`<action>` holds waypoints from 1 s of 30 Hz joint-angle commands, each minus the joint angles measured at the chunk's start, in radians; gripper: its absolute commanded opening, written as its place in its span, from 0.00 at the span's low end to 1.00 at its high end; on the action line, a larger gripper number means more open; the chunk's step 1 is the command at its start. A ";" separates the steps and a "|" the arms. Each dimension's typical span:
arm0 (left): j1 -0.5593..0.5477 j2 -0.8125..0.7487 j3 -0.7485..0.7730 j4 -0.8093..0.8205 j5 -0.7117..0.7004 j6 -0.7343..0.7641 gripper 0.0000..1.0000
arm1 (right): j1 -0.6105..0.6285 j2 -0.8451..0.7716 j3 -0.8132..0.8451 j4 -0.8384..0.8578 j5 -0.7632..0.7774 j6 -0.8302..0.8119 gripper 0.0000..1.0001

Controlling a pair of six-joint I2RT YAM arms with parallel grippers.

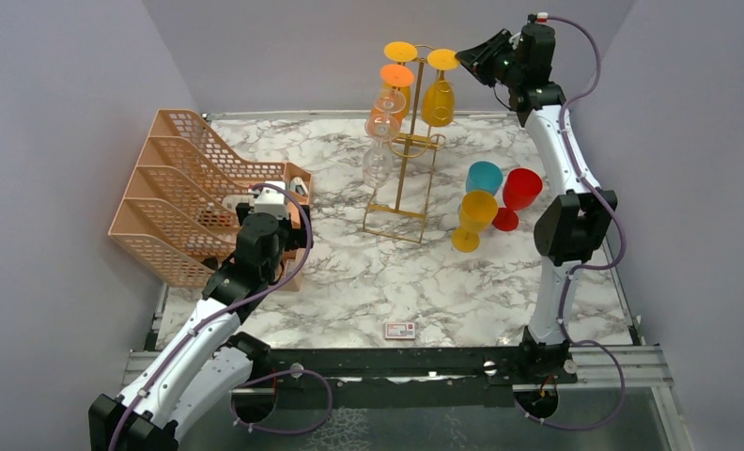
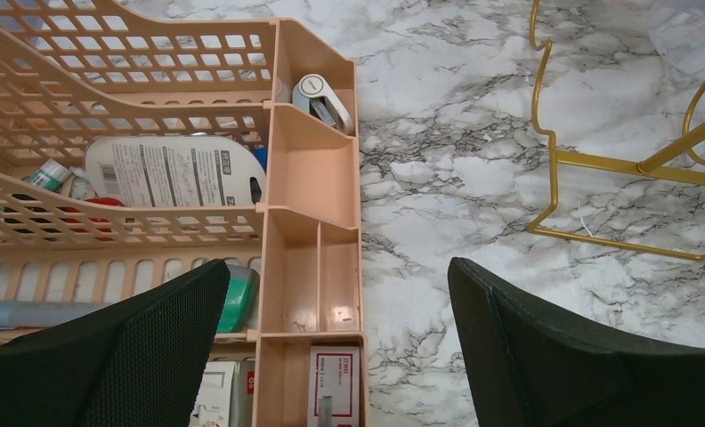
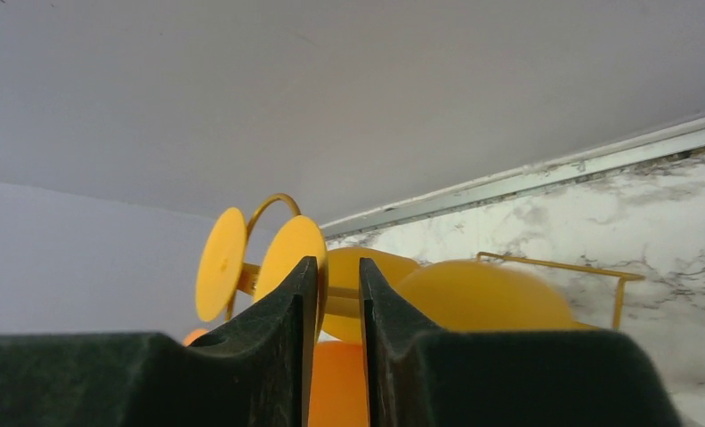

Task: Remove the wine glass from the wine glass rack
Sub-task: Pick up the wine glass from the wine rack.

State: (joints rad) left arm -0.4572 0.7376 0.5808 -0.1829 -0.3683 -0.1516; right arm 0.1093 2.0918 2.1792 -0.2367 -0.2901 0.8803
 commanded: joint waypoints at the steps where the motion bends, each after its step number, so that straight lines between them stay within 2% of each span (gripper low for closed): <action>1: 0.006 0.004 0.017 -0.001 0.028 0.009 0.99 | 0.000 0.011 0.037 -0.076 0.002 -0.077 0.23; 8: 0.006 0.004 0.016 0.000 0.029 0.009 0.99 | 0.001 -0.011 0.031 -0.079 0.006 -0.112 0.22; 30: 0.006 0.001 0.016 0.000 0.031 0.012 0.99 | 0.018 -0.003 0.049 -0.070 -0.075 -0.077 0.25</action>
State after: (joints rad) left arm -0.4572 0.7425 0.5808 -0.1833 -0.3557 -0.1482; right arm 0.1131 2.0941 2.1914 -0.2718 -0.3202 0.8036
